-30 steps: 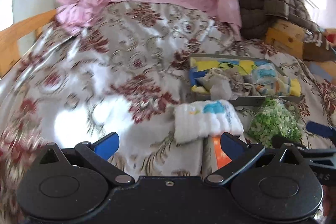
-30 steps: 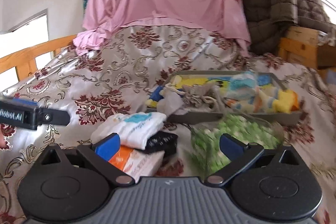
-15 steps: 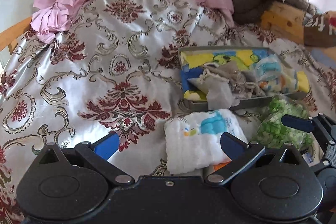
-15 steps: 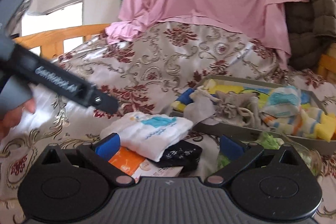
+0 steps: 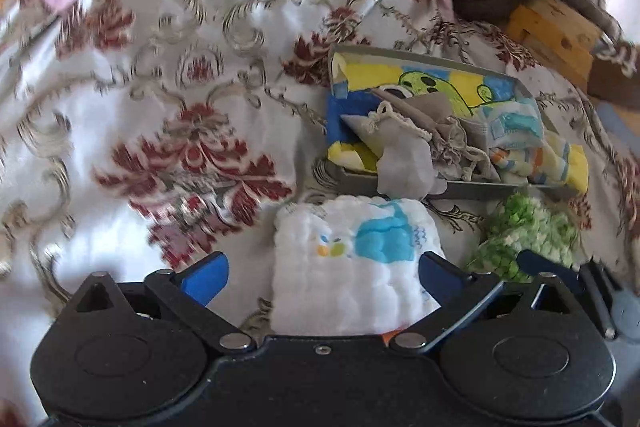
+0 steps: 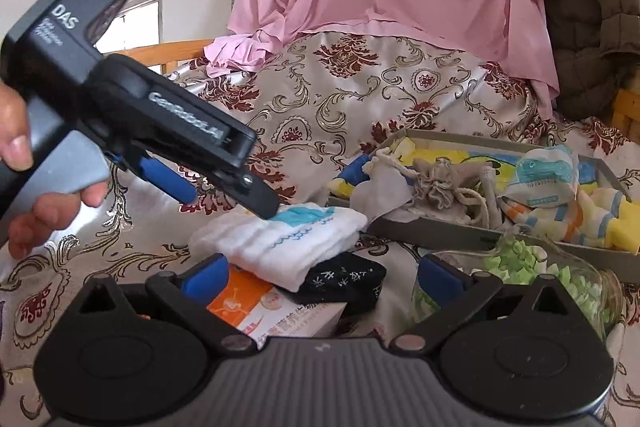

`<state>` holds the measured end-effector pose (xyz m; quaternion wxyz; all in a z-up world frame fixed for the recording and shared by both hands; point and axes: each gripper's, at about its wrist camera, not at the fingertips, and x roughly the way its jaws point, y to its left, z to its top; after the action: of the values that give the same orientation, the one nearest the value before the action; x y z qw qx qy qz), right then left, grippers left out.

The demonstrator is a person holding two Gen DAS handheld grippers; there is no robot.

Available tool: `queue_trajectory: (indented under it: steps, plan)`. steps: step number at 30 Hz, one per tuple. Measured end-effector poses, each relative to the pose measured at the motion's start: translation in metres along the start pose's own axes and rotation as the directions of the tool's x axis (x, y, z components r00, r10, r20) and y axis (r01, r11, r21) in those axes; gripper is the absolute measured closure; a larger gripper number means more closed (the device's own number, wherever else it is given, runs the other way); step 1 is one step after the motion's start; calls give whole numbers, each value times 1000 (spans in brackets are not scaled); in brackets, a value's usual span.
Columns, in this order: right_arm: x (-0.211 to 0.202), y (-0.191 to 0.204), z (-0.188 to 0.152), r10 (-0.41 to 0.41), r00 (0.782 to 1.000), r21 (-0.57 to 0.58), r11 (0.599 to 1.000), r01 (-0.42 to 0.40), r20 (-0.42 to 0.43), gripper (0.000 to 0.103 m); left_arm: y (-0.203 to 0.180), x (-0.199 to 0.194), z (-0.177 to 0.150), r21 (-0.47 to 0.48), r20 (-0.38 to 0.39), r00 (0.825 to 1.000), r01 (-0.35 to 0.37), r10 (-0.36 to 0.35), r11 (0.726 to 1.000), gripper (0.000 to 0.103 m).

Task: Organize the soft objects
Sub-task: 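Grasp the white muslin cloth with the left tool while the right tool grasps the black sock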

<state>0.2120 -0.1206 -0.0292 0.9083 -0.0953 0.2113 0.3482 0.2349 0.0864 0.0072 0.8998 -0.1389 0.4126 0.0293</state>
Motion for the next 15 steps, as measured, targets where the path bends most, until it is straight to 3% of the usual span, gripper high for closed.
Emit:
queue_trajectory:
  steps: [4,8,15]
  plan:
    - [0,0,-1,-1,1000,-2,1000,1,-4,0,-2,12,1,-27,-48,998,30,-31,999,15]
    - [0,0,-2,0,1000,7,1000,0,-8,0,1,24,-2,-89,-114,990,75,-85,993,35]
    - [2,3,-4,5,1000,-1,1000,-5,-14,0,6,24,-9,-134,-113,987,99,-114,986,59]
